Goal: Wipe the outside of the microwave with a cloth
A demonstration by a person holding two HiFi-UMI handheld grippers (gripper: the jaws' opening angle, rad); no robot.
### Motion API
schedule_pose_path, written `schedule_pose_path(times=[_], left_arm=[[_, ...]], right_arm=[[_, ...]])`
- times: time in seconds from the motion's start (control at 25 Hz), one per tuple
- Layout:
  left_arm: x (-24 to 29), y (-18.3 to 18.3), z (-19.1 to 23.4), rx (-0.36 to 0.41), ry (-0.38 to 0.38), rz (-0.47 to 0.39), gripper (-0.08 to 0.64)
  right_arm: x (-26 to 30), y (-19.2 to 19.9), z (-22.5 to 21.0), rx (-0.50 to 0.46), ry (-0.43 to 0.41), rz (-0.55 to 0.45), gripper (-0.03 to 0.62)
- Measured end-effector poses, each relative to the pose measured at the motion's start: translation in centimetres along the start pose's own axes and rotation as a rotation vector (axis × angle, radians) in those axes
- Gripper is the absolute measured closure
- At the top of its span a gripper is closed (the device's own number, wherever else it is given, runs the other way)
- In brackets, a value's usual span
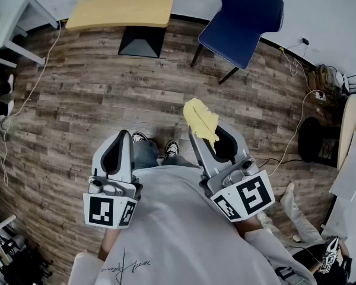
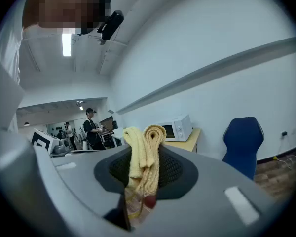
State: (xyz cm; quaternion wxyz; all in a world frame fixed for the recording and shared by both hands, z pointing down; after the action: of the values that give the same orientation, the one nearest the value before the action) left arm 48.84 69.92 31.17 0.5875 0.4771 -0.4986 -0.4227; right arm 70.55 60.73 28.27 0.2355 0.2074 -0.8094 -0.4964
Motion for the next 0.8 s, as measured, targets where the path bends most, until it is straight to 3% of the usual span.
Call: schedule_pose_path(times=[0.2, 0.4, 0.8], left_arm=[[0.8, -0.3, 2.3, -0.017, -0.050, 0.001, 0.560], [2.4, -0.4, 6.0, -0.026, -0.094, 0.000, 0.561], [8.3, -4.0, 18.4, 0.029, -0.124, -0.047, 0.561]], right_arm=[[1.3, -0.2, -1.0, 0.006, 0.020, 0.009, 0.480], [4.1, -0.8, -2.3, 0.088, 0.041, -0.001, 0.479], [16.9, -5.1, -1.7, 0.080, 0.053, 0.006, 0.476]])
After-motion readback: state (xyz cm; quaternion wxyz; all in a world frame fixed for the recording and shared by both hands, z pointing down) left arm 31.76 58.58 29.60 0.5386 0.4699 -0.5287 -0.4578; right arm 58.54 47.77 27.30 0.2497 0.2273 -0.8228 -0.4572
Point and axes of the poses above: the fingertips, and each gripper's own axes: x forward along the fingers, z to its left, y out of its underside, the point moved 9 cm from there along -x, backward along the fingers, and after that the axes turned 8 degrees about x, right-handed, at the moved point
